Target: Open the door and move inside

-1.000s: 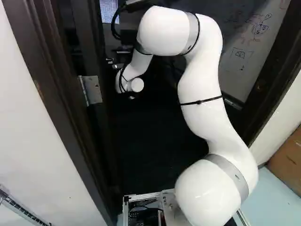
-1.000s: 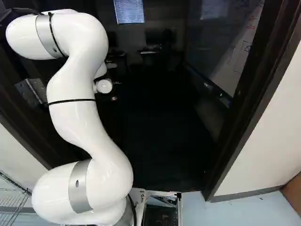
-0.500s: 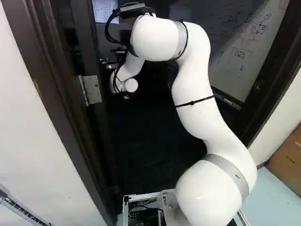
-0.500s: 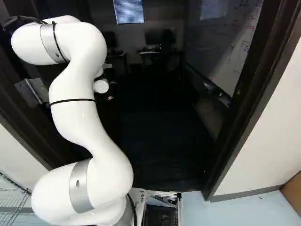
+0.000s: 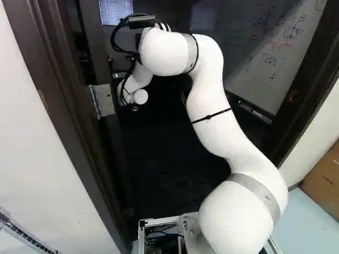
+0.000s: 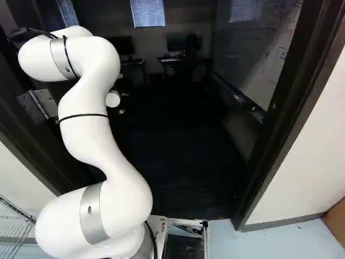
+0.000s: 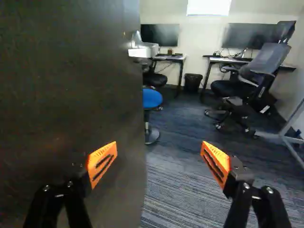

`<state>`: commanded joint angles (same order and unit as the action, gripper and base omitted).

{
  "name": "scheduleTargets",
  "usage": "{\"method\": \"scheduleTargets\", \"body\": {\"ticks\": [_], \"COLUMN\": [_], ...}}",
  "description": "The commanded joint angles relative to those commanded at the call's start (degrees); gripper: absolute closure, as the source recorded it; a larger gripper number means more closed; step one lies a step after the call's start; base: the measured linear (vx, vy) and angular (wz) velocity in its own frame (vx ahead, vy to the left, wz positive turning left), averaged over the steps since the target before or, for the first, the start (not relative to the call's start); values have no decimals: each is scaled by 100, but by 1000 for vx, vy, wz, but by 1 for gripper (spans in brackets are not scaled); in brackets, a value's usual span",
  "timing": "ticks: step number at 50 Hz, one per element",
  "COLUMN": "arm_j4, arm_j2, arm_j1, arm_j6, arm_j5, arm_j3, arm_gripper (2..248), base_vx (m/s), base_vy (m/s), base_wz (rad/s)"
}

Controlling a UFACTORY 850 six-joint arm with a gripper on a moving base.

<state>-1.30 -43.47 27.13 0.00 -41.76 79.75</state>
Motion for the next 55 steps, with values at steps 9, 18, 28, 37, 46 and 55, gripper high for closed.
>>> {"method": "scheduleTargets", "body": {"ticks": [9,18,28,37,46,55], "arm_j4": [0,0,0,0,0,0], "arm_j2": [-43,-48,-44,80,262,448], "arm_j1": [22,24,22,-29,-111,-200], "arm_j6": [0,0,0,0,0,0], "arm_j5": [0,0,0,0,0,0], "arm_j3": [61,67,62,-112,-364,-620], "arm_gripper": [3,3,3,3,3,3], "base_vx": [0,0,0,0,0,0], "base_vy": [0,0,0,0,0,0], "base_wz": [0,0,0,0,0,0]}}
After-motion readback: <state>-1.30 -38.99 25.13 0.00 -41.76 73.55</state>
